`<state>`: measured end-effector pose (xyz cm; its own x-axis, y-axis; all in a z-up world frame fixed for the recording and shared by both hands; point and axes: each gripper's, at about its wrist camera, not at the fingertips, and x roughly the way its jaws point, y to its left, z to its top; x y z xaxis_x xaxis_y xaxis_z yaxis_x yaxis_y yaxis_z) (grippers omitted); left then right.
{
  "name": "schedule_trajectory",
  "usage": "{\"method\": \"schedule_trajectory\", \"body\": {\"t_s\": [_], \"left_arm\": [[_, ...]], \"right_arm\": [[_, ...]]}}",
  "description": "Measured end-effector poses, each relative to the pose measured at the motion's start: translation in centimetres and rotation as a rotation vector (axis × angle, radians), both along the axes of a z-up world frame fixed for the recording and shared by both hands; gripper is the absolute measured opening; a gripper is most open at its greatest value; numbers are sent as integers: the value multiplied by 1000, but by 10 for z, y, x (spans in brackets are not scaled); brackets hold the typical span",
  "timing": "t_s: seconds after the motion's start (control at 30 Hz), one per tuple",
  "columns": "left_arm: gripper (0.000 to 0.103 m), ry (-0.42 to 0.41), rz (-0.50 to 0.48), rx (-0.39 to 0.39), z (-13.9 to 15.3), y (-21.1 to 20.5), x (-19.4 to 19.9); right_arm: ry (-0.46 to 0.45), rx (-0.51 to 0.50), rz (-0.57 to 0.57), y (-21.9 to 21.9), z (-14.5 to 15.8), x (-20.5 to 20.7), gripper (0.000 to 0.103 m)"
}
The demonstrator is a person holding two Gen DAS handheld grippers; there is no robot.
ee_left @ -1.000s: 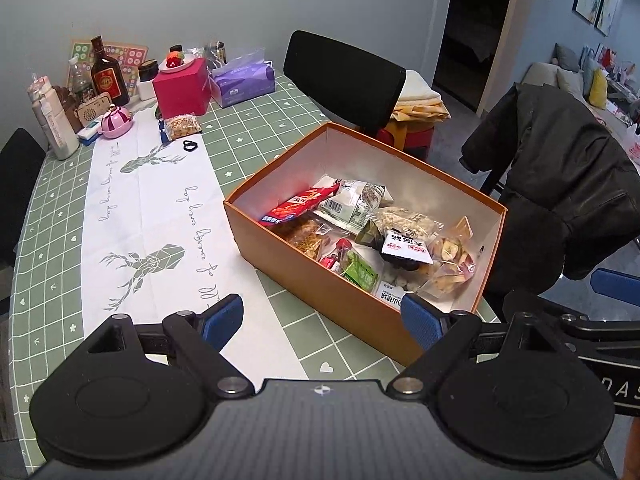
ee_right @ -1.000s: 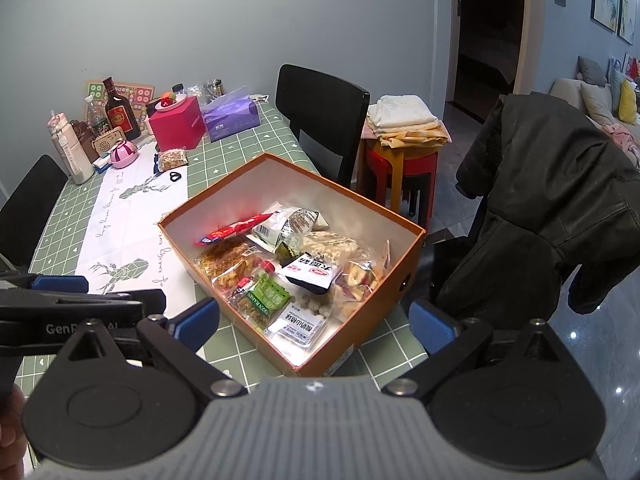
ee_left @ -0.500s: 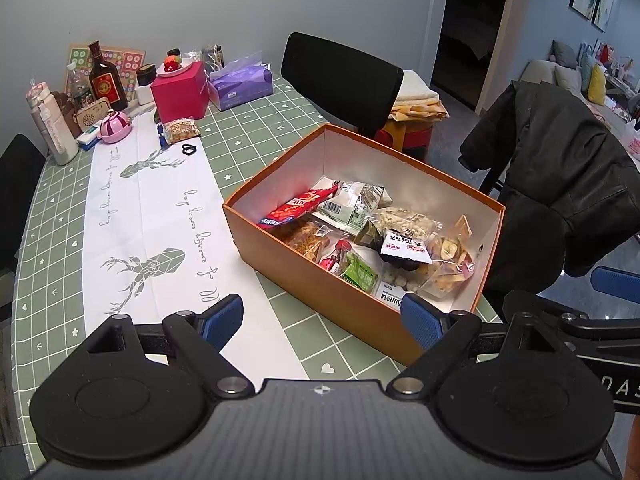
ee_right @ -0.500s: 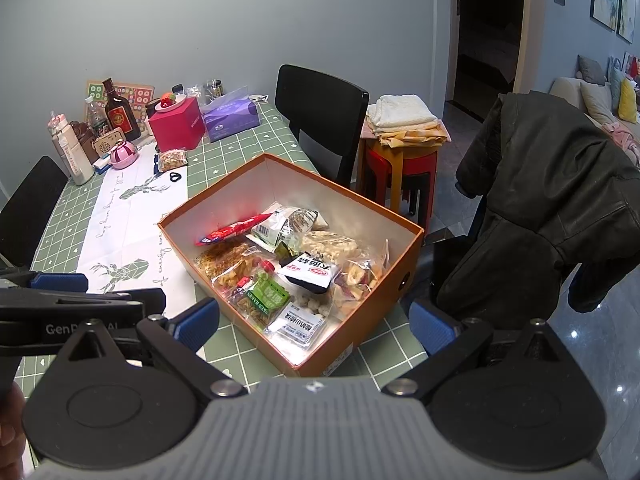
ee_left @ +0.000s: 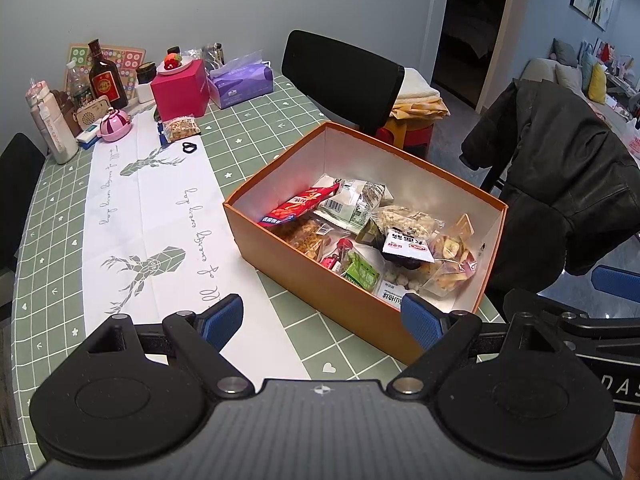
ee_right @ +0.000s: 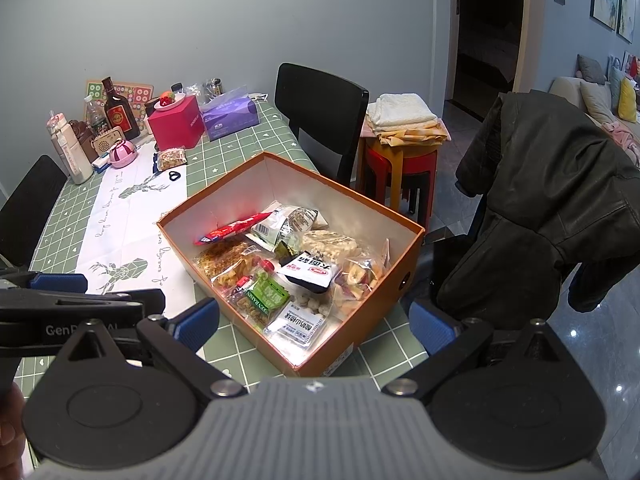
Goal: Organize snacks
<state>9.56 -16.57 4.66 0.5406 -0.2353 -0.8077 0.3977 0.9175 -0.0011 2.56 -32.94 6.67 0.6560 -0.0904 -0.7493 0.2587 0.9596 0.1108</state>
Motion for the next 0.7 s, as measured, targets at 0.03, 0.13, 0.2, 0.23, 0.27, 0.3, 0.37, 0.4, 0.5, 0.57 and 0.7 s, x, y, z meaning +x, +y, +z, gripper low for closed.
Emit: {"method": "schedule_trajectory", "body": {"t_s": [0.03, 0.13, 0.2, 0.23, 0.27, 0.3, 0.37, 0.4, 0.5, 0.57, 0.7], "left_arm": [[103, -1, -1, 0, 0, 0, 0], [103, 1, 0, 0, 0, 0, 0], [103, 0, 0, 0, 0, 0, 1], [103, 0, 0, 0, 0, 0, 1], [103, -1, 0, 1, 0, 0, 1], [103, -1, 0, 2, 0, 0, 1], [103, -1, -1, 4, -1, 1, 2], [103, -1, -1, 4, -1, 1, 2], [103, 0, 0, 4, -1, 1, 2], [103, 0, 3, 3, -2, 2, 3], [103, 1, 0, 3, -3, 3, 4]], "right_arm": [[0, 0, 0, 0, 0, 0, 99], [2, 1, -2, 1, -1, -1, 99], [3, 1, -2, 1, -1, -1, 99], [2, 1, -2, 1, -1, 0, 99], [3, 1, -2, 1, -1, 0, 99], [3, 2, -2, 1, -1, 0, 99], [3, 1, -2, 1, -1, -1, 99], [3, 1, -1, 1, -1, -1, 99], [5, 1, -2, 1, -3, 0, 99], [5, 1, -3, 1, -3, 0, 99], [5, 2, -3, 2, -3, 1, 99]]}}
